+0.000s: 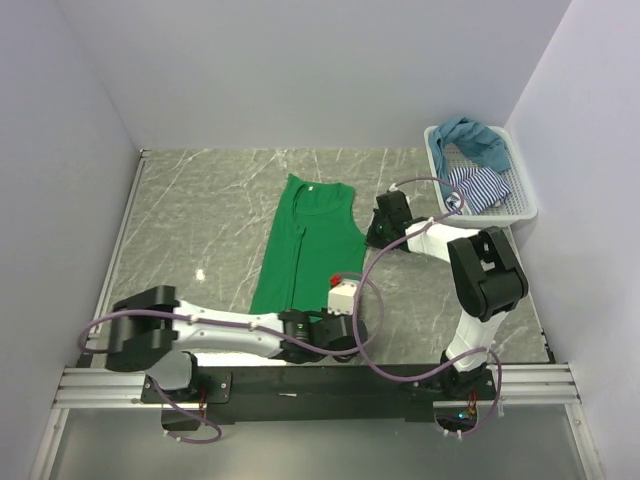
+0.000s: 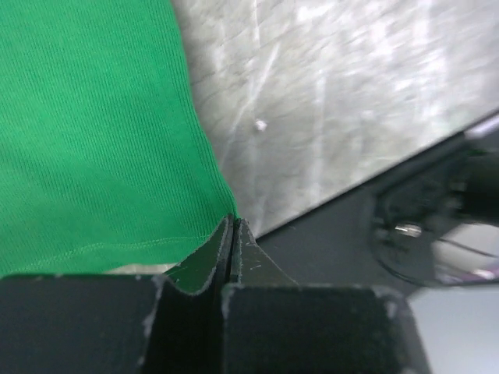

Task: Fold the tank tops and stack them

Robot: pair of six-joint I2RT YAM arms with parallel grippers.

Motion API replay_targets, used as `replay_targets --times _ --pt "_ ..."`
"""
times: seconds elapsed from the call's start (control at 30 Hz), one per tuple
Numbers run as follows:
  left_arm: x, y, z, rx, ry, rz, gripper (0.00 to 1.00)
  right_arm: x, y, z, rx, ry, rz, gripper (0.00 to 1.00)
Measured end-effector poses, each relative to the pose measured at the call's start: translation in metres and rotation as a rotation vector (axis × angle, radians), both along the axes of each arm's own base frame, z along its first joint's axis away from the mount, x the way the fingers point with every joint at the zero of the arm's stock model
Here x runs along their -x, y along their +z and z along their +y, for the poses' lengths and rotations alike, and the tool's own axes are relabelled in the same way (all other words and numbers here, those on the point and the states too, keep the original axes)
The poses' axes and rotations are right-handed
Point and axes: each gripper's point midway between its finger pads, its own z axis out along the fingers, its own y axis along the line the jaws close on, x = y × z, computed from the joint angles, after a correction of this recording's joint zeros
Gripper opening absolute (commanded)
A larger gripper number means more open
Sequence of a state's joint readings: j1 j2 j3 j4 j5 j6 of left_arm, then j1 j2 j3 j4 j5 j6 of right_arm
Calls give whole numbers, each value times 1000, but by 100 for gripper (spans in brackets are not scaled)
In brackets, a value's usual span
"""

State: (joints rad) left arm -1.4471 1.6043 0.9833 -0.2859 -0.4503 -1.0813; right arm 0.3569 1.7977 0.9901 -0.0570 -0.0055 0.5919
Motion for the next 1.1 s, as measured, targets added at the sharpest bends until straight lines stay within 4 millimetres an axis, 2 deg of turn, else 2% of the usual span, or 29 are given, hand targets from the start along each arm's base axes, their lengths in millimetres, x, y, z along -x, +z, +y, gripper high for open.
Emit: replay_targets --times 0.1,0.17,0.43,0.57,0.7,0.87,1.0,1.1 --pt "1 17 5 82 25 6 1 2 0 -4 17 -5 2 0" --pt "0 22 9 112 45 11 1 4 0 -6 24 -7 4 0" --pt "-1 7 39 126 155 46 1 7 2 -8 35 -10 18 0" --pt "-3 1 60 133 224 56 1 5 10 0 48 3 15 0" --pt "-5 -1 75 142 282 64 1 -1 29 22 49 38 -19 0" --pt "-8 -6 91 125 361 74 1 -16 51 60 39 88 -63 0" --pt "-9 -14 104 96 412 84 1 -24 50 88 41 118 -64 0" --pt "-8 -21 114 77 440 94 1 -26 41 104 50 138 -43 0"
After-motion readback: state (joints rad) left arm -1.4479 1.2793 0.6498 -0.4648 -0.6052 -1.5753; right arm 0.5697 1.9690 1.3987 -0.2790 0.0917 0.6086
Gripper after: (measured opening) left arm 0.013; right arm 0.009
